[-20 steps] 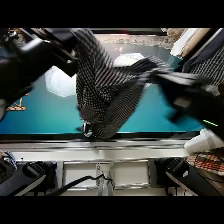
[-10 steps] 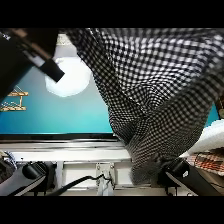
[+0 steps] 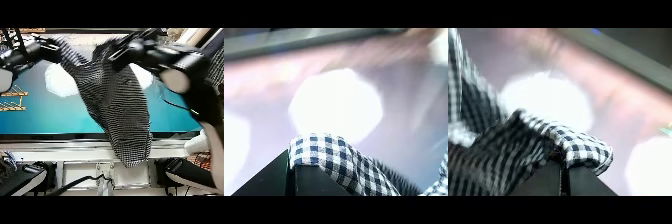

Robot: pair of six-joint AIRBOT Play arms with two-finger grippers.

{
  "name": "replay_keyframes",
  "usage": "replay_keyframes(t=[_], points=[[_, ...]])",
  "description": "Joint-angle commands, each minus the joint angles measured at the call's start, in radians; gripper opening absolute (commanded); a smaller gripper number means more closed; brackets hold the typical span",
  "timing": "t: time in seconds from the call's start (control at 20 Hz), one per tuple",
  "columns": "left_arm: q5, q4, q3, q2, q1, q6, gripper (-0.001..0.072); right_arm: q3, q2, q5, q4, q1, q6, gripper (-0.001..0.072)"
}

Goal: Fold the clothes and pants, and hang the long-sleeved shirts on hangers.

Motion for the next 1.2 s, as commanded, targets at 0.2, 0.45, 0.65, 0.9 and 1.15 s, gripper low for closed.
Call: replay_keyframes(t=[0.2,0.45,0.65,0.9,1.15], points=[[-0.185,-0.001,0.000,-0.135,0.230,-0.143,0.0018,0.139,-0.191,0.188,0.428,0.004,-0.229,0.0024],[-0.271,0.107,0.000,-0.118,0.241,-0.175,0.0018,0.216,-0.185,0.278,0.397,-0.024,-0.285,0.0024],[-0.239,0.106,0.001,0.064,0.246,-0.199,0.0018,0.355,-0.185,0.195,0.389,-0.087,-0.288,0.0024],[0.124,0.037,0.002,0.414,0.201,-0.198,0.0018,0.534,-0.148,0.014,0.419,-0.087,-0.362,0.0024],[0.132,0.033,0.002,0.503,0.072,-0.194,0.0018,0.529,-0.060,-0.096,0.463,-0.088,-0.439,0.0024]])
